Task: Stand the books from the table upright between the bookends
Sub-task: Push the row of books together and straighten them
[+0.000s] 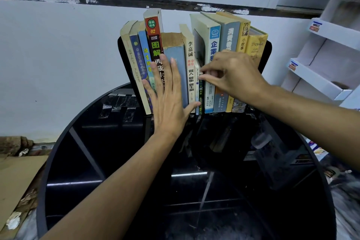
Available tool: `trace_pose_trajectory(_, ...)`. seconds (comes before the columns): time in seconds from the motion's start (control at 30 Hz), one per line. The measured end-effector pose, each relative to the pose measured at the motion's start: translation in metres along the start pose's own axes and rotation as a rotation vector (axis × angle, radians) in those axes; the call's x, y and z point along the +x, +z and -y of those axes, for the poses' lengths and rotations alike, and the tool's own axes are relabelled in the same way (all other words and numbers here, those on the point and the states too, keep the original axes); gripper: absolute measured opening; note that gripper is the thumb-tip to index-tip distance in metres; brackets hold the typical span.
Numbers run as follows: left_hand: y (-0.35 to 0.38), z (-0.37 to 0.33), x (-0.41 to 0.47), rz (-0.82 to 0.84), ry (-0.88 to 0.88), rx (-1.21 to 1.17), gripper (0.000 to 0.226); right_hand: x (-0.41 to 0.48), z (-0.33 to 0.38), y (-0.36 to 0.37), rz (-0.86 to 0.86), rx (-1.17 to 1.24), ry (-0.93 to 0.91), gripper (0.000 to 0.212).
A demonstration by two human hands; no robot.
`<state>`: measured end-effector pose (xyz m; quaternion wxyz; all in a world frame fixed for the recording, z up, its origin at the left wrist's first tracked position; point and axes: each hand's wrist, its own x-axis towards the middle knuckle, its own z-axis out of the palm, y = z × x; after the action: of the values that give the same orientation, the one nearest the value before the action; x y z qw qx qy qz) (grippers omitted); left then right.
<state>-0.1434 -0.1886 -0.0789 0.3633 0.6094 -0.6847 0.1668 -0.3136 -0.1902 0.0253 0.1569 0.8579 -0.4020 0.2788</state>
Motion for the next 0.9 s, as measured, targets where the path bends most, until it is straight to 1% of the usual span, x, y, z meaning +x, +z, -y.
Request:
trace_pose_trajectory(0.23, 0.0004, -0.0022, 0.0014, -0.015, -0.016, 0.011, 0.136, 0.0021, 0.0052, 0.0025, -0.025, 0.044, 0.017, 0.018)
trace_pose_trajectory(0.57, 0.0016, -0.0059, 0.0033, -0.038, -0.033, 0.012, 0.135, 0.0046, 0.0029, 0.0055, -0.007, -0.077, -0.053, 0.025)
trace_pose_trajectory(0.7, 0.0026, -0.0063, 0.0034, -0.038, -0.034, 0.017, 0.136, 0.0043, 0.0018, 0.0068, -0.023, -0.148, -0.093, 0.025)
trace_pose_trajectory(0.9, 0.003, -0.0073, 0.0035, -0.037, -0.036, 0.016, 0.134, 0.0048, 0.0005, 0.0097, -0.03, -0.18, -0.117, 0.024)
